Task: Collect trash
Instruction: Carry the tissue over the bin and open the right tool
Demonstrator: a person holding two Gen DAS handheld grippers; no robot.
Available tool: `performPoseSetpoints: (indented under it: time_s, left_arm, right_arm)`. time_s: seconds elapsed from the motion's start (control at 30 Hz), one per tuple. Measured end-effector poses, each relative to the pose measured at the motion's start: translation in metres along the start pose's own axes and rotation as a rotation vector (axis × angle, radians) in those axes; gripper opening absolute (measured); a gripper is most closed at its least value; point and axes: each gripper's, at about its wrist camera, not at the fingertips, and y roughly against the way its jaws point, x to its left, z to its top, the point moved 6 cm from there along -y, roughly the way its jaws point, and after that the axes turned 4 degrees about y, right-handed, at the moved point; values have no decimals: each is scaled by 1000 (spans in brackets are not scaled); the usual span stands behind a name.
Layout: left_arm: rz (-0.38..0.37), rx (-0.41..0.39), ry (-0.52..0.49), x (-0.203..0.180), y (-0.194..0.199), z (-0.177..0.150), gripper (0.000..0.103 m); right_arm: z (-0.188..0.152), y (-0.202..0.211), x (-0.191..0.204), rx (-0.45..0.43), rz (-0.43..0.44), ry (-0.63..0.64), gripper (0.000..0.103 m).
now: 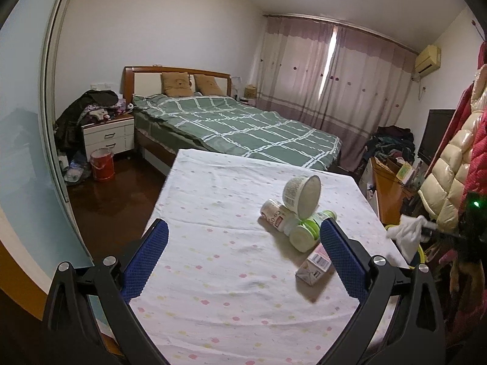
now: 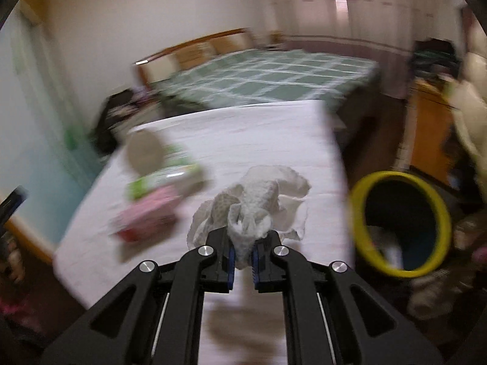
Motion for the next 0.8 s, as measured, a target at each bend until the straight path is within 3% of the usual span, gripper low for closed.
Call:
performPoseSetpoints:
  time_s: [0.13, 0.37, 0.5, 0.63, 0.8]
  left_arm:
    - [-8, 19, 0, -3, -6, -4, 98]
    - [-37, 58, 0, -9, -20, -14, 98]
    - [-57, 76, -15, -18, -26, -18, 98]
    - [-73, 89, -24, -23, -31, -22, 98]
    - [-86, 115, -30, -28, -40, -27, 98]
  right_arm:
    - [4, -20, -85, 50, -189, -107, 8]
    - [-7, -69, -187, 198, -343, -241, 9]
    - [-14, -101, -214, 286, -352, -292, 11]
    - [-25, -122, -229, 387, -400, -285, 37]
    - [-27, -117, -232, 375, -393, -306, 42]
